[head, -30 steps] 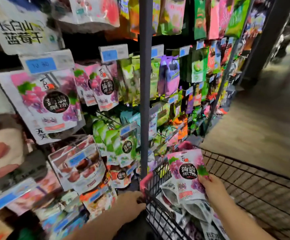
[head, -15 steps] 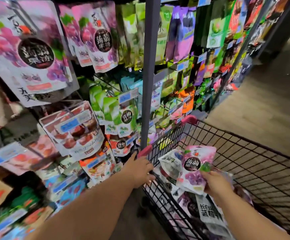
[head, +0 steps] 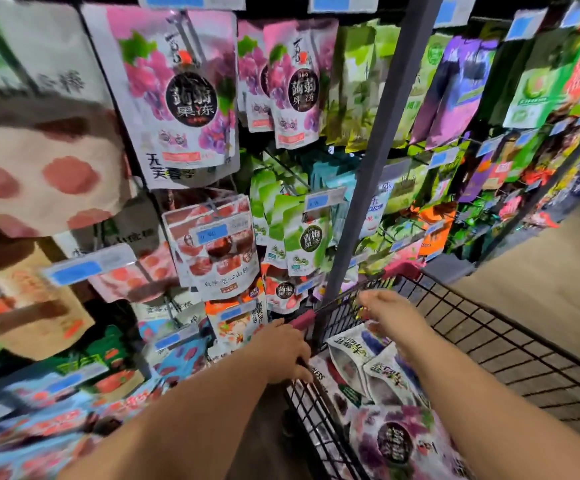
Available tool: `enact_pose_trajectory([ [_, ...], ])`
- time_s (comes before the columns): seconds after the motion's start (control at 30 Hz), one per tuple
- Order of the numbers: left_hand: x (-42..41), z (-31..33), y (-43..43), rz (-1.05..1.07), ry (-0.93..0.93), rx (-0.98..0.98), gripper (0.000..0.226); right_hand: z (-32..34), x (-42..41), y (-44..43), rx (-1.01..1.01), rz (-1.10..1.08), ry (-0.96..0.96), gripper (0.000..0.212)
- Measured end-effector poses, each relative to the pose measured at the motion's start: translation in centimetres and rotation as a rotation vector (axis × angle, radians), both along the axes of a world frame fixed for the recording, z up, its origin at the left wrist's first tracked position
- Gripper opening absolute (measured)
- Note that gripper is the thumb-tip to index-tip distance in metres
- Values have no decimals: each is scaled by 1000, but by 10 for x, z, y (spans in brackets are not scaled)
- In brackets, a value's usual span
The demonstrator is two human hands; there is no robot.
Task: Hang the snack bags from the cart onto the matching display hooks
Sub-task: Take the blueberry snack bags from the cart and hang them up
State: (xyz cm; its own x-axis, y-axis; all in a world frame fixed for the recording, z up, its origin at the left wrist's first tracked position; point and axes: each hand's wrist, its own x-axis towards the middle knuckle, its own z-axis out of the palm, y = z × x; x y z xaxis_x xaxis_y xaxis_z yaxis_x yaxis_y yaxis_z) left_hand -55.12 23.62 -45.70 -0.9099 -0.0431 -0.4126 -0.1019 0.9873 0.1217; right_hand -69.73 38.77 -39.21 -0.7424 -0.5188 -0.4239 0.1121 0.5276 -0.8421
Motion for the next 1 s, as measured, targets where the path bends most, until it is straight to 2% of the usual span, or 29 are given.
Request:
enact_pose_trajectory([
  [0.1,6,4,-7,50,-6,-23,53,12,10,-32,-57,80,-22,12],
  [0.2,14,5,-13,78,-26,-42,54,25,19,-59,-97,153,19,16],
  [0.37,36,-1,-25,230,-52,226,42,64,25,-105,-196,226,89,24],
  [0.57,44,15,-35,333,-95,358,42,131,33,-182,-359,238,283,10],
  [0.6,43,19,-35,349,-115,355,43,141,33,-194,-379,239,322,15],
  [0.63,42,28,-37,393,-107,358,43,149,34,-206,-389,242,349,29],
  [0.7,42,48,-46,506,39,381,38,162,36,-223,-385,256,371,54],
  [0.8,44,94,-76,686,460,402,29,170,36,-243,-356,275,361,71],
  [0.9,45,147,-112,879,906,367,20,178,38,-255,-368,292,318,72],
  [1.0,43,195,-142,986,1145,320,25,181,42,-261,-385,290,269,65],
])
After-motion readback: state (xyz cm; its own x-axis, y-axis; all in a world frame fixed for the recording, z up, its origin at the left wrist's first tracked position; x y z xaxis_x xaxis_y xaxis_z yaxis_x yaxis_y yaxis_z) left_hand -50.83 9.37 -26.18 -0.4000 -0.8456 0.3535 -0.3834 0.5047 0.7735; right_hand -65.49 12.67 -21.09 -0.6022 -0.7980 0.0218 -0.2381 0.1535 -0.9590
